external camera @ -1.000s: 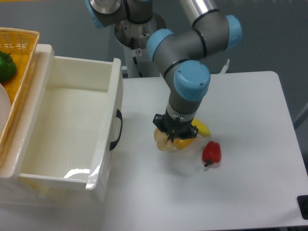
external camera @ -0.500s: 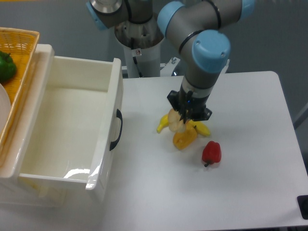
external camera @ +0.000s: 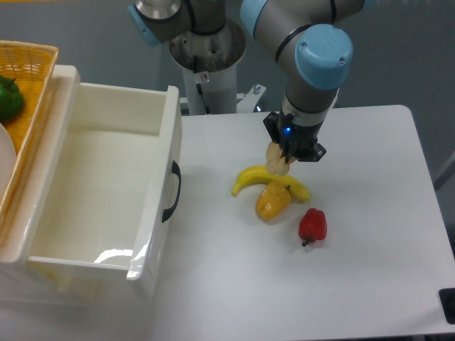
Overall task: Pick up the round bread
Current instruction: 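Lift the gripped round bread up off the table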
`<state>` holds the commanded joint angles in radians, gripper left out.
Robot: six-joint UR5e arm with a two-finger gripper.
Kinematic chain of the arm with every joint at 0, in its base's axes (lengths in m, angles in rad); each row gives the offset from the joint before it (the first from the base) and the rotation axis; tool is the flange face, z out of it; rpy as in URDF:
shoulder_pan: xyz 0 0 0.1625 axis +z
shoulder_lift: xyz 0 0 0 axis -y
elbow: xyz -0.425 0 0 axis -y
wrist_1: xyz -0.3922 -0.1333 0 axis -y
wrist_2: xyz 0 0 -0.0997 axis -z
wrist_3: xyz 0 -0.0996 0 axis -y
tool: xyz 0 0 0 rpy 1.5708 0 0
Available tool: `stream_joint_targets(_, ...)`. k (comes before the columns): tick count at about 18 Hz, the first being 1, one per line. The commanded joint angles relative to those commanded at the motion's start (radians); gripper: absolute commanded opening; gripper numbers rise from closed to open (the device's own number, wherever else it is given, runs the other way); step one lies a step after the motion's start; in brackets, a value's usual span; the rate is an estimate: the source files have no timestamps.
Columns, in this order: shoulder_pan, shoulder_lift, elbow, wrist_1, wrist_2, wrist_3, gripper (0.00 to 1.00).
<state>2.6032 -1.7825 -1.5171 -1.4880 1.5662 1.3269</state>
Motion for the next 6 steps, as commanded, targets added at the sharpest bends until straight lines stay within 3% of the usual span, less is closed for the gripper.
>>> stream_joint_targets(6, -0.008, 0.0, -0.002, 0.003, 0.0, 0.0, 0.02)
